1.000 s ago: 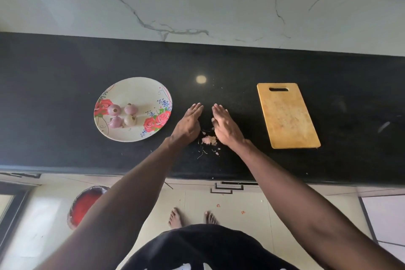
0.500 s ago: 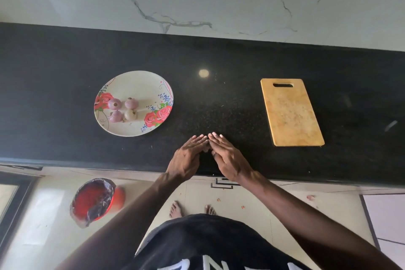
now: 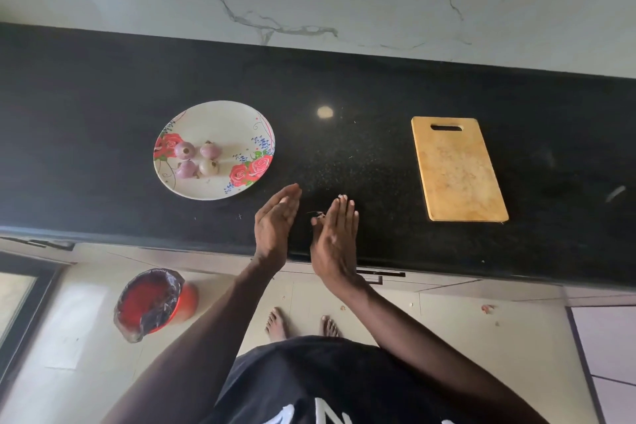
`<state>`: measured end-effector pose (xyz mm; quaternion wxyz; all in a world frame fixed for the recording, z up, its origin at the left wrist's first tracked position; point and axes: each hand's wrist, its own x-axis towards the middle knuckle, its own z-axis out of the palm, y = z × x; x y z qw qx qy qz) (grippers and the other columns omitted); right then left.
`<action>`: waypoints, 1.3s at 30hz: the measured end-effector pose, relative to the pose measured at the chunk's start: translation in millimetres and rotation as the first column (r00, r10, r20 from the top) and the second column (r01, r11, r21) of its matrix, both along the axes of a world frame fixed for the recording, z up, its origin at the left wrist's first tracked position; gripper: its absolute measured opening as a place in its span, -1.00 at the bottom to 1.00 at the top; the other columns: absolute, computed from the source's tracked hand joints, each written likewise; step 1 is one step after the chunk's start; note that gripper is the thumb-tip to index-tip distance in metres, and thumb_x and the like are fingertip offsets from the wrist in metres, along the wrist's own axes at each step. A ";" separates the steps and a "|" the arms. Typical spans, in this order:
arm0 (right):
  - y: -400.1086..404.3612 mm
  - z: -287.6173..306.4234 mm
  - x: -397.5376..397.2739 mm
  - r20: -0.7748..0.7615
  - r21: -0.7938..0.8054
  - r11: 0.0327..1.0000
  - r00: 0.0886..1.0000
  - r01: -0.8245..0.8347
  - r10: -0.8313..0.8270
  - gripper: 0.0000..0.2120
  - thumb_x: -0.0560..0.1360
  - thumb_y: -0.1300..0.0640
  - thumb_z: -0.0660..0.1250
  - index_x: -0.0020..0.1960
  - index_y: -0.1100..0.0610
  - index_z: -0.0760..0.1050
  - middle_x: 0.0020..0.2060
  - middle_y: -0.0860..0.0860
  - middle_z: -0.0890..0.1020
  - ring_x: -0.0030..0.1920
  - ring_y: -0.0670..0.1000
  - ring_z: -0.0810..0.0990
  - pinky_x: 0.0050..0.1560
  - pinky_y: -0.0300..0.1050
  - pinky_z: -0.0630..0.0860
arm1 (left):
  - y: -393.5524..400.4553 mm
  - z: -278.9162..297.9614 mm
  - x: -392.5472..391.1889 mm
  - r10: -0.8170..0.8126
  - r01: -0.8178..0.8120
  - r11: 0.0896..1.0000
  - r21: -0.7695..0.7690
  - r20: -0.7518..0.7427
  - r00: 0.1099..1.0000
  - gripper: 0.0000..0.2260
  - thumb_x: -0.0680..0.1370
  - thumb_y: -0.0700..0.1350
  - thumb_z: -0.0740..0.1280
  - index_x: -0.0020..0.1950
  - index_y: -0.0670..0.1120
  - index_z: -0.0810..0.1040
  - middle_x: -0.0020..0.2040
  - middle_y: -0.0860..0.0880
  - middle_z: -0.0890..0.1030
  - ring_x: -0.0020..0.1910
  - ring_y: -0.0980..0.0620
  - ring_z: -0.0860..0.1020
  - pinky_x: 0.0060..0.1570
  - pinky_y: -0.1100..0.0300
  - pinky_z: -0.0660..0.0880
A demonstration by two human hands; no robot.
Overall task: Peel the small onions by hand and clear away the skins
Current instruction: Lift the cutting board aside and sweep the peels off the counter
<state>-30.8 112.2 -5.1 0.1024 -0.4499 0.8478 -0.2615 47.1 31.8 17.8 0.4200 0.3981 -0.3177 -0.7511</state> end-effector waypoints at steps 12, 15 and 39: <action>-5.1 -1.7 -23.8 0.050 -0.245 0.969 0.998 -0.034 0.047 -0.66 0.55 0.39 0.34 0.31 0.40 0.51 0.26 0.28 0.53 0.29 0.21 0.51 0.24 0.02 0.58 | -2.8 2.7 1.1 0.076 -0.072 0.994 0.078 -0.054 0.996 -0.72 0.66 -0.36 0.10 0.17 -0.26 0.60 0.14 -0.20 0.69 0.22 -0.12 0.64 0.34 0.03 0.49; -19.2 2.0 -38.2 0.029 -0.206 0.978 1.000 0.010 -0.004 -0.59 0.61 0.29 0.29 0.43 0.40 0.39 0.42 0.32 0.42 0.45 0.28 0.40 0.44 0.09 0.39 | -2.4 3.1 0.9 0.079 -0.076 0.994 0.076 -0.044 0.996 -0.73 0.67 -0.36 0.12 0.17 -0.26 0.60 0.15 -0.21 0.68 0.22 -0.13 0.64 0.33 0.04 0.50; 25.9 16.1 -69.2 -0.212 0.059 0.762 0.738 -0.644 0.640 -0.57 0.51 0.50 0.26 0.37 0.34 0.49 0.37 0.23 0.52 0.43 0.19 0.45 0.48 -0.01 0.36 | -3.7 -1.9 0.2 0.077 -0.076 0.997 0.031 -0.002 0.997 -0.76 0.66 -0.37 0.15 0.09 -0.23 0.61 0.09 -0.18 0.70 0.20 -0.12 0.65 0.29 0.05 0.53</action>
